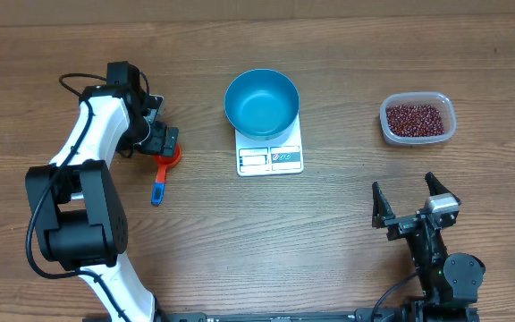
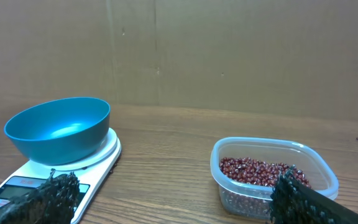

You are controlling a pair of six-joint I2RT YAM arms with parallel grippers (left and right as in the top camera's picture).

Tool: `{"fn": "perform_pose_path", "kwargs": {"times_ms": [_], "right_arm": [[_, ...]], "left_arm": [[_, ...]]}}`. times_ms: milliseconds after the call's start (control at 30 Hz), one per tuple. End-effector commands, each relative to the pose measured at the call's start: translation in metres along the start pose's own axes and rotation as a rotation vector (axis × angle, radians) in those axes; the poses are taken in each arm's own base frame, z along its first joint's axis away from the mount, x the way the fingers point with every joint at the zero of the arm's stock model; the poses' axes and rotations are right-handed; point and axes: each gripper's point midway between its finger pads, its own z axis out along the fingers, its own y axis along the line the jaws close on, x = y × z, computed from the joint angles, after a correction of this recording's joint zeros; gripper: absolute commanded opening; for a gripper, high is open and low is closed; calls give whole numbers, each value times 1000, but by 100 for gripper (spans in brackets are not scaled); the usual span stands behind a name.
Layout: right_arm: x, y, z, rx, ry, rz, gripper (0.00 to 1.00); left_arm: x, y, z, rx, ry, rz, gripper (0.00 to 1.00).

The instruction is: Scoop item into bowl and weigh 150g on scale

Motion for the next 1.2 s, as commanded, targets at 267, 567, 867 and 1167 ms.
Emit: {"fn": "perform_pose_path", "kwargs": {"times_ms": [267, 567, 867, 1167], "right_arm": [[2, 1, 0, -4, -2, -2, 100], [2, 1, 0, -4, -2, -2, 100], [2, 1, 0, -4, -2, -2, 100], [2, 1, 0, -4, -2, -2, 100]], "left_arm": [[7, 2, 9, -5, 23, -20, 99], [7, 2, 9, -5, 24, -20, 100], [9, 1, 11, -1, 27, -21, 100], [14, 0, 22, -1, 27, -21, 99]]}}
